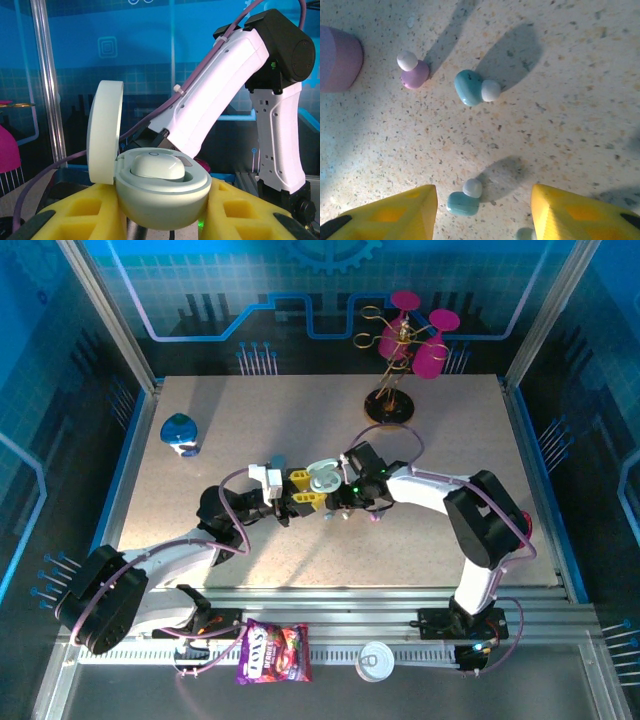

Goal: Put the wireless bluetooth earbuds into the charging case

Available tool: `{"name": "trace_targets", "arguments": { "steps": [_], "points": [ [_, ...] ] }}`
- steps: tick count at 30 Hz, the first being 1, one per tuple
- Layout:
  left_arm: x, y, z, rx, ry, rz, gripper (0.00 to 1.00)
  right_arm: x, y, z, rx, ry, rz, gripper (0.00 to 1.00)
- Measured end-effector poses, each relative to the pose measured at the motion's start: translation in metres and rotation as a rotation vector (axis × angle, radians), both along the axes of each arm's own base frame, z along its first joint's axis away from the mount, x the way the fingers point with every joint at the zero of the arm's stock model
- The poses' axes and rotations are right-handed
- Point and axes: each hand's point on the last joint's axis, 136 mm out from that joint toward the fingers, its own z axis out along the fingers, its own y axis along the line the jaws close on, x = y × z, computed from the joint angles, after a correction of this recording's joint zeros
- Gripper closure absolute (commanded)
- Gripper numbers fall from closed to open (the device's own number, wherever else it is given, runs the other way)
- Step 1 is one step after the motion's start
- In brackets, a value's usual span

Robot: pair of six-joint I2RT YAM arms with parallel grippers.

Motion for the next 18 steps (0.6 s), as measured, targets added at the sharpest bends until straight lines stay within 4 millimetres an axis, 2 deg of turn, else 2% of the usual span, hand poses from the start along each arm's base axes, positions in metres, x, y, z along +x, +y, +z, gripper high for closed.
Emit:
{"name": "trace_targets", "arguments": {
  "steps": [6, 10, 14, 18],
  "points": [
    [0.0, 0.0, 0.001, -0.002, -0.003, 0.0, 0.78, 0.007, -0.008, 0.017, -0.041, -0.086, 0.001, 0.47],
    [0.0, 0.0, 0.0, -0.001, -0.002, 0.0, 0.78, 0.007, -0.011, 0.021, -0.078, -0.1, 0.005, 0.47],
    [-0.001, 0.0, 0.001, -0.003, -0.005, 0.0, 0.78, 0.002, -0.011, 0.018, -0.111, -0.084, 0.014, 0.47],
    [-0.001, 0.0, 0.001, -0.004, -0.007, 0.0, 0.78, -0.001, -0.013, 0.004, -0.154, -0.039, 0.017, 0.47]
  ]
}}
